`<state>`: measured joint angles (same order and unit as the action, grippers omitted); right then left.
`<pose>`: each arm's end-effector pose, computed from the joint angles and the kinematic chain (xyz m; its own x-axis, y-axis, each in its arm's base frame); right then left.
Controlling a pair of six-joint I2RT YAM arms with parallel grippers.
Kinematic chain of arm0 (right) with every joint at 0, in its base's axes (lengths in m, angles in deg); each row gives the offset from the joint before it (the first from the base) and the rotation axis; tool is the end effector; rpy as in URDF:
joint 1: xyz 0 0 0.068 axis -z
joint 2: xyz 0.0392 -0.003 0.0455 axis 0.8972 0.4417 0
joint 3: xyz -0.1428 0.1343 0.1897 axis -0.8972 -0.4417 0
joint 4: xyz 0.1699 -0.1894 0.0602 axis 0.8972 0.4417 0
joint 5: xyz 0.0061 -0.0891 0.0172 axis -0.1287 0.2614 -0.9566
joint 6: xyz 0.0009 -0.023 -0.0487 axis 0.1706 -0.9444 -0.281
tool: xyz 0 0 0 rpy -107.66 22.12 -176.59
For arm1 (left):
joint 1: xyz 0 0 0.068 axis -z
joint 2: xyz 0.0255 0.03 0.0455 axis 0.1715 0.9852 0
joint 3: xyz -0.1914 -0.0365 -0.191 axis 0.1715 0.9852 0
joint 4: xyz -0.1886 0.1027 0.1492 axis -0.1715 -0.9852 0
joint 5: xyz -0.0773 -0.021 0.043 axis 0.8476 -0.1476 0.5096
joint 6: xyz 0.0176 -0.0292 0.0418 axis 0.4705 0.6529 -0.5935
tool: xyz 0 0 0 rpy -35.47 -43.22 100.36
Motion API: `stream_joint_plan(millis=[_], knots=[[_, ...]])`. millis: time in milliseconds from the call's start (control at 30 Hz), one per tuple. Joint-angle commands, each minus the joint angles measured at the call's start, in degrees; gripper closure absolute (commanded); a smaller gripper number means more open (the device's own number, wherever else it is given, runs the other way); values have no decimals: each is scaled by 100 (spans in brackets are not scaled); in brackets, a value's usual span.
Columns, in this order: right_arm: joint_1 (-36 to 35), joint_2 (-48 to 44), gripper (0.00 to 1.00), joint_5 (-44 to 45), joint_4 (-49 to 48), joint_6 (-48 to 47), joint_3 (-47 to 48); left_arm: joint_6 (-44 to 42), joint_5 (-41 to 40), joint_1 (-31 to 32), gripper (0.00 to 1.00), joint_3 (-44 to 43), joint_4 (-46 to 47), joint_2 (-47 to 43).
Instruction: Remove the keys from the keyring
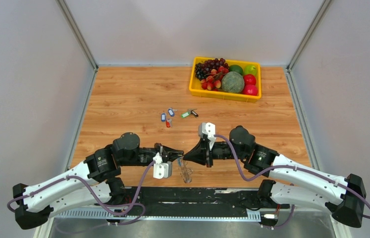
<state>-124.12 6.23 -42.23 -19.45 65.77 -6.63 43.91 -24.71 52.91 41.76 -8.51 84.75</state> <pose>0.0921 0.1942 0.3072 -0.1490 -0.1524 -0.9770 -0.9880 0.0637 0.1407 0.0605 -0.1463 0.3257 0.5274 0.2393 -0.8152 0.8455 -0.0538 0.5312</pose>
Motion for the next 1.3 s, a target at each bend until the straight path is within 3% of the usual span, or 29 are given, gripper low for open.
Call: stream_joint_plan(millis=[0,500,800,900,967,1067,1267], knots=[[230,-96,100,176,145,638,141,-147,224,37,100,-32,489,-86],[1563,-242,100,-445,171,2033,-105,-184,250,32,100,-7,494,-101],[1706,-310,99,-548,-167,2248,-137,-176,325,32,100,1,493,-70],[1643,-396,74,-1203,-199,1630,-117,-169,343,32,100,-5,493,-78],[1458,-579,62,-1159,-202,1156,-191,-167,370,32,100,-8,498,-75],[1146,-821,56,-998,-209,507,-287,-162,397,32,100,-15,493,-53],[772,-719,55,-874,-220,-133,-163,-158,436,32,100,-6,501,-28]])
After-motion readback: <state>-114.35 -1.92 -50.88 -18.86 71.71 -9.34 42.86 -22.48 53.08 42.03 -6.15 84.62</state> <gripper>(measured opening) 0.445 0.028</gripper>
